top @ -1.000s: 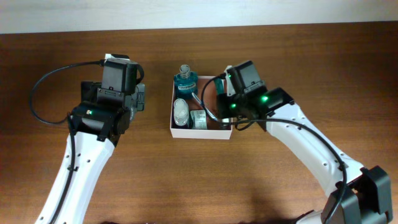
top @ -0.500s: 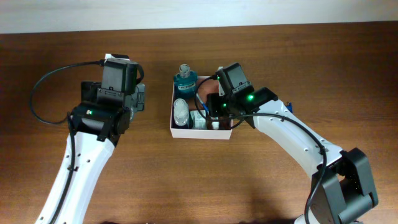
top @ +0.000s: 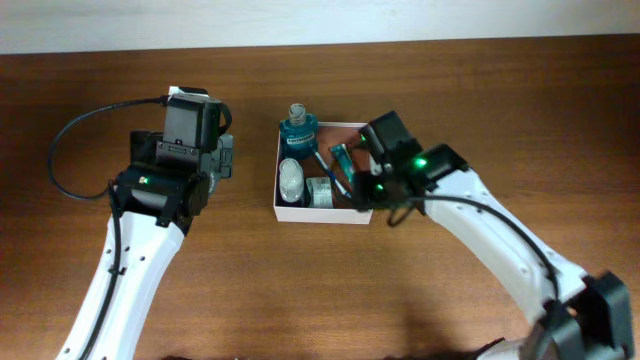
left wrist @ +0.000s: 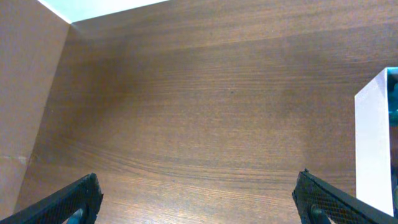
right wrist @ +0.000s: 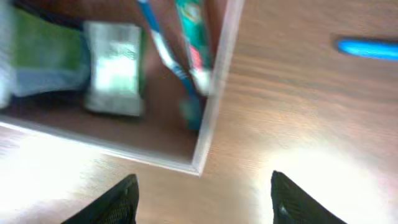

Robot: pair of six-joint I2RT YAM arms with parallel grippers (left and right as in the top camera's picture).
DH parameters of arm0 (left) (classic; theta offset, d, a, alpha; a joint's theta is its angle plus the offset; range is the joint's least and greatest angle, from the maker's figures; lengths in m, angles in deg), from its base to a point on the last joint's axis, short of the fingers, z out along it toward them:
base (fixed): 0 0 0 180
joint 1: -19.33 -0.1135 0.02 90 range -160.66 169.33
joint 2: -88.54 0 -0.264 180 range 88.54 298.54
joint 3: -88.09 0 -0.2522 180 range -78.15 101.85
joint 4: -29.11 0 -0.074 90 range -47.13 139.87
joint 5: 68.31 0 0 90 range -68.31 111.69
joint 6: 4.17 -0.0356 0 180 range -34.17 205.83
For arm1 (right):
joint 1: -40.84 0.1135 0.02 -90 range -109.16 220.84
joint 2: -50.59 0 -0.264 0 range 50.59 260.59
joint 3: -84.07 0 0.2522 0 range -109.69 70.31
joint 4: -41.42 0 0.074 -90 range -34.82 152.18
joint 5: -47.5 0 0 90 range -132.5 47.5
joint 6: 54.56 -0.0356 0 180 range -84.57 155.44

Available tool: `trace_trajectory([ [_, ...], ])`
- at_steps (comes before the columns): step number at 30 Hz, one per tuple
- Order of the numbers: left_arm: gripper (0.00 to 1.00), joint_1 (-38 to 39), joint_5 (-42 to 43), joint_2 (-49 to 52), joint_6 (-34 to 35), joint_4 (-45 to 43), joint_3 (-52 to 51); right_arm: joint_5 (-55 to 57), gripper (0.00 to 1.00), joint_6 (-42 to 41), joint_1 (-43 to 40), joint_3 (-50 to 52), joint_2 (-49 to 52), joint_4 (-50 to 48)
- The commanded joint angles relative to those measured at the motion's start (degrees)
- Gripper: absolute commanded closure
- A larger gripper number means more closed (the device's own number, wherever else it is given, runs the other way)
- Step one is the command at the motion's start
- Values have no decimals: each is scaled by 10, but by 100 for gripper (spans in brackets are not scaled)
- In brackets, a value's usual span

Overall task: Pack container
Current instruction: 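Open the right gripper to release the tube in the box's right side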

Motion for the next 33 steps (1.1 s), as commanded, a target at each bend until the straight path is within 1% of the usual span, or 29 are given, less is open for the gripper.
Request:
trace_trajectory([
  [1,1,-1,-8,-1,1,0,8,77,38,-28,0,0,-41,55],
  [5,1,-1,-8,-1,1,0,8,111,36,-83,0,0,-49,123],
  [7,1,-1,-8,-1,1,0,8,111,36,-90,0,0,-49,137],
  [26,1,-1,-8,-1,1,0,8,110,35,-93,0,0,-49,167],
  [33,1,-1,-8,-1,1,0,8,109,35,-122,1,0,-49,182],
])
